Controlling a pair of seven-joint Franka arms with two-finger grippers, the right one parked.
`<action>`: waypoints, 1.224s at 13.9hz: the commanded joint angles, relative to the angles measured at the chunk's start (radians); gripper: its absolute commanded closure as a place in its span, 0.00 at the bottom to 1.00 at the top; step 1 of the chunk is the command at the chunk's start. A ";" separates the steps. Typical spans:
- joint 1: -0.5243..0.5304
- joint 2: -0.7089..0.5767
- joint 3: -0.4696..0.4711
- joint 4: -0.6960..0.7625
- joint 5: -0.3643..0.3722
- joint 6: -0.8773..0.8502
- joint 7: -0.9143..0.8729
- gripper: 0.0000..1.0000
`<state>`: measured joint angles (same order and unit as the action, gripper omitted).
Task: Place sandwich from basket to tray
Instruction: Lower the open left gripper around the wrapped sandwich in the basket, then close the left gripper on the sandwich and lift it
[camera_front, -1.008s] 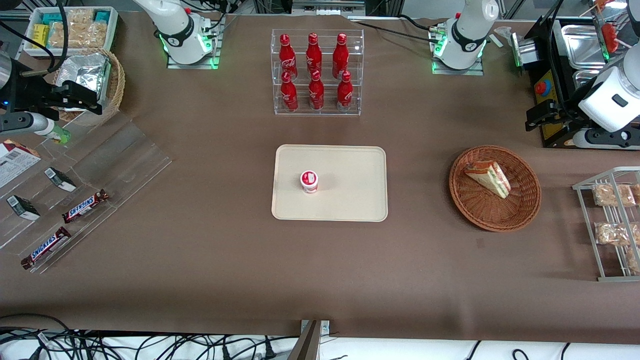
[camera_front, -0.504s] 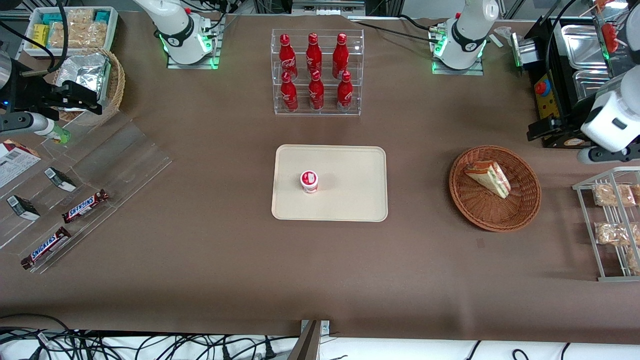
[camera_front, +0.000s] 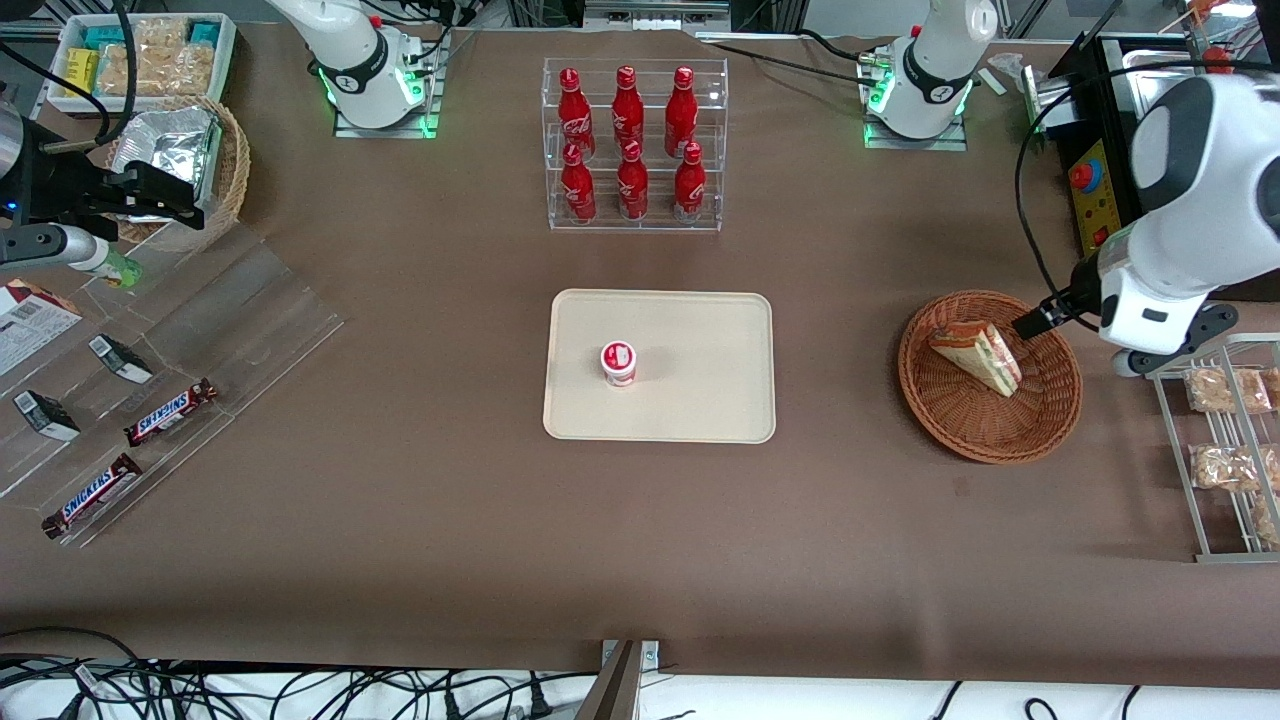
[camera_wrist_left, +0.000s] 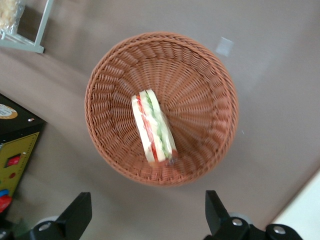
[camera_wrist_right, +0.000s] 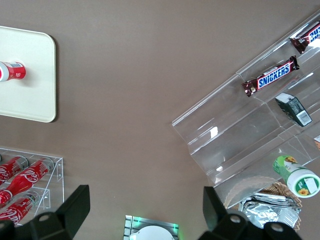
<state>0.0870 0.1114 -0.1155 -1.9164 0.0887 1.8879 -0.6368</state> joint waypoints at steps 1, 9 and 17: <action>0.002 -0.030 -0.004 -0.110 0.029 0.115 -0.081 0.00; 0.022 -0.015 -0.004 -0.354 0.072 0.488 -0.241 0.00; 0.059 0.056 -0.003 -0.492 0.072 0.782 -0.268 0.00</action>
<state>0.1374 0.1546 -0.1144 -2.3692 0.1360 2.5986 -0.8787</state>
